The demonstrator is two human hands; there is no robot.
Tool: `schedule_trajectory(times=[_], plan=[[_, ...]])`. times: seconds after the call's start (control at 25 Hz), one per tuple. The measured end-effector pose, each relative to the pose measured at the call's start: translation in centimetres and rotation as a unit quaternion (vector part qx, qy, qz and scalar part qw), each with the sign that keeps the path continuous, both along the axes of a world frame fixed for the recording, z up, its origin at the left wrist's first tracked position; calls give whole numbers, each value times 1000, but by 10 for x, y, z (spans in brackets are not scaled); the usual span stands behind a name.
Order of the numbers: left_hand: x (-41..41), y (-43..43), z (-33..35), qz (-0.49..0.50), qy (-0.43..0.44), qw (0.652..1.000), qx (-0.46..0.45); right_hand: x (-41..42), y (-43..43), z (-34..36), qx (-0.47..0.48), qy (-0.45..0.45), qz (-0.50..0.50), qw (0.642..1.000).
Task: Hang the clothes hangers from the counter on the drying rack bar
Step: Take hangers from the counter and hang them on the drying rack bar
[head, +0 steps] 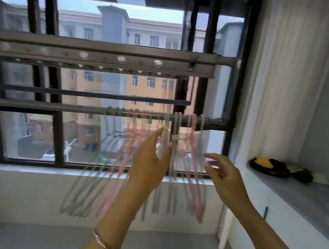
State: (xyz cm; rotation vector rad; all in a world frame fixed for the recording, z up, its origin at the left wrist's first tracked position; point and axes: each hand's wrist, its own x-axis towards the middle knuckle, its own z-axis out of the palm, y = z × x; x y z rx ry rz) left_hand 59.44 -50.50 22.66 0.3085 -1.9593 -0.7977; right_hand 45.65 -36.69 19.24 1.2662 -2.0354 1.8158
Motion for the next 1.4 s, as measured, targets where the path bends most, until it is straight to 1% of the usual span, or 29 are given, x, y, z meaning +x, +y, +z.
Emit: schedule_trajectory(times=[0.12,0.24,0.44,0.6,0.68,0.8,0.84,0.96,1.16,1.28,1.4], plan=[[-75,76,-19,-43,-40,997,-50,-58,90,-16,19,5,-90,996],[-152,153,-43,-101,-83,989,-66,-109,186,-33,41,-29,-166,985],[-266,247,-93,-181,-194,961,-73,-188,319,-76,96,-69,-293,949],[-352,302,-135,-238,-233,938,-99,-240,388,-115,108,-105,-370,917],[-397,324,-155,-265,-264,920,-116,-267,410,-136,114,-132,-404,898],[-470,354,-190,-329,-304,885,-129,-309,434,-168,77,-155,-442,880],[-492,364,-200,-352,-318,869,-137,-321,438,-175,68,-182,-460,867],[-555,395,-231,-408,-361,818,-187,-357,452,-202,87,-254,-550,791],[-621,439,-280,-465,-419,736,-257,-390,475,-253,117,-362,-618,688],[-631,456,-304,-484,-450,692,-290,-396,481,-274,151,-381,-632,657],[-636,463,-317,-492,-460,666,-321,-394,486,-288,170,-382,-652,632]])
